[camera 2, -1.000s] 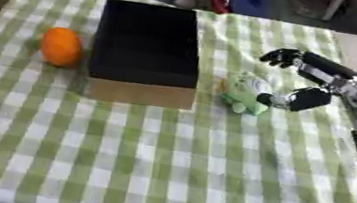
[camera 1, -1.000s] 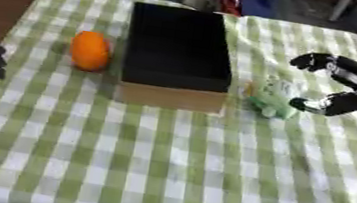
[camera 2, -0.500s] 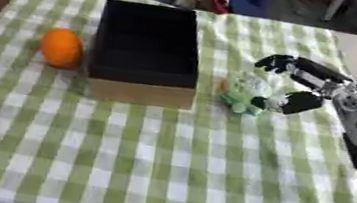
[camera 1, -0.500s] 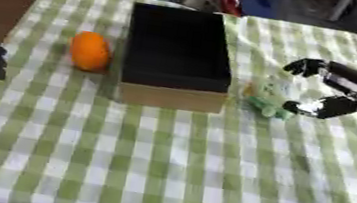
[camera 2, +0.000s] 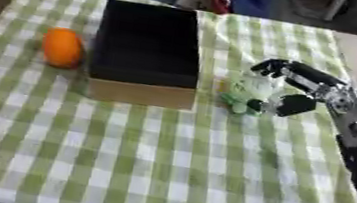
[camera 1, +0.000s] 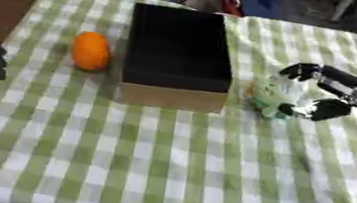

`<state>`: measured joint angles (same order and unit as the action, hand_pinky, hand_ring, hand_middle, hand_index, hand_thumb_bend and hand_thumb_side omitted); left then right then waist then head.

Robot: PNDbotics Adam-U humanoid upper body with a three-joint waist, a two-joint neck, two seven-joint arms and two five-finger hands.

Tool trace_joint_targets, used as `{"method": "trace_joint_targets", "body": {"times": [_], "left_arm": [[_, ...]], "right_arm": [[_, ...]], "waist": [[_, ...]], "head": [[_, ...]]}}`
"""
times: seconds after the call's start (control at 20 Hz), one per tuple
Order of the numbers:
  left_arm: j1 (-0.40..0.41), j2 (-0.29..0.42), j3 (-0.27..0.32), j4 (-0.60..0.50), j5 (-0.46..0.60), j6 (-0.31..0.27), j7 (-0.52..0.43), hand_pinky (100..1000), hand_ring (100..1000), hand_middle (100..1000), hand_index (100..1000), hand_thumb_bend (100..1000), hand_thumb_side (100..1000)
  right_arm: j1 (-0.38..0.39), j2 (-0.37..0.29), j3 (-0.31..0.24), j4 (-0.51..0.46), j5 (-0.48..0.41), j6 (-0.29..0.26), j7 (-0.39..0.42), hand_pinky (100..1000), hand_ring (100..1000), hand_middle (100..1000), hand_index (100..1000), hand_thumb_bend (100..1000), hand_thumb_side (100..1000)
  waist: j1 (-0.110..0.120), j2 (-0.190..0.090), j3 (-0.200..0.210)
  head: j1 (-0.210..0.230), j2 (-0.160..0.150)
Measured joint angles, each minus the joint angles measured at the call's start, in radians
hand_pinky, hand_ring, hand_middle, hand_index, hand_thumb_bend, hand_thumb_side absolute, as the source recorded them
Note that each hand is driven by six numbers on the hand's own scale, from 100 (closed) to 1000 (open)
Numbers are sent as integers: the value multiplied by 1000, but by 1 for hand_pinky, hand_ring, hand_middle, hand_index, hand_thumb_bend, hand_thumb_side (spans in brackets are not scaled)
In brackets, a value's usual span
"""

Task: Pick up objects on the table and place them in the box.

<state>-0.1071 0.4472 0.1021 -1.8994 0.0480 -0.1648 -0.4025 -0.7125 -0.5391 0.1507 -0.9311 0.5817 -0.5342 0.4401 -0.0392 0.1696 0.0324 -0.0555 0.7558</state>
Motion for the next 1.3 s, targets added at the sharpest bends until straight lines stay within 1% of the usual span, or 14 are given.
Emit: {"method": "trace_joint_targets", "body": {"times": [0.4,0.5,0.55,0.6,0.65,0.75,0.85,0.9,0.95,1.05,1.2,1.3], "left_arm": [[0,0,0,0,0,-1,-1,633,534,547,718,100,674],[0,0,0,0,0,-1,-1,633,534,547,718,100,675],[0,0,0,0,0,-1,-1,633,534,547,718,100,675],[0,0,0,0,0,-1,-2,633,534,547,718,100,675],[0,0,0,0,0,-1,-2,633,534,547,718,100,675],[0,0,0,0,0,0,-2,633,534,548,718,100,677],[0,0,0,0,0,1,-3,633,534,548,718,100,678],[0,0,0,0,0,1,-3,632,534,548,719,100,677],[0,0,0,0,0,1,-3,632,534,548,719,100,677],[0,0,0,0,0,1,-3,632,534,548,719,100,677],[0,0,0,0,0,1,-3,632,534,548,719,100,678],[0,0,0,0,0,1,-4,632,535,549,719,100,679]], "right_arm": [[0,15,-12,33,47,-1,-32,839,855,867,935,452,641],[0,16,-15,38,60,-1,-45,817,802,811,908,460,630],[0,16,-15,39,66,-1,-52,817,802,811,908,460,630],[0,16,-15,40,74,-1,-61,805,770,781,892,455,620],[0,16,-16,41,82,-2,-70,801,760,771,889,454,616],[0,16,-16,42,97,-3,-91,788,725,735,864,428,598],[0,16,-18,42,116,-4,-115,773,679,683,828,395,562],[0,17,-19,42,124,-4,-128,755,626,617,780,355,501],[0,17,-21,42,130,-5,-142,749,607,591,757,340,472],[0,17,-22,40,140,-7,-177,729,545,518,687,294,369],[0,17,-24,34,148,-9,-237,702,475,442,608,240,243],[0,16,-27,25,148,-10,-274,693,449,412,576,215,198]], "waist": [[0,0,0],[0,0,0],[0,0,0],[0,0,0],[0,0,1],[0,0,1],[-1,0,2],[-1,0,2],[-1,0,2],[-2,0,2],[-2,0,2],[-3,0,2]], "head": [[0,0],[0,0],[0,0],[0,0],[0,0],[0,1],[0,3],[0,3],[0,4],[0,6],[0,7],[0,7]]}}
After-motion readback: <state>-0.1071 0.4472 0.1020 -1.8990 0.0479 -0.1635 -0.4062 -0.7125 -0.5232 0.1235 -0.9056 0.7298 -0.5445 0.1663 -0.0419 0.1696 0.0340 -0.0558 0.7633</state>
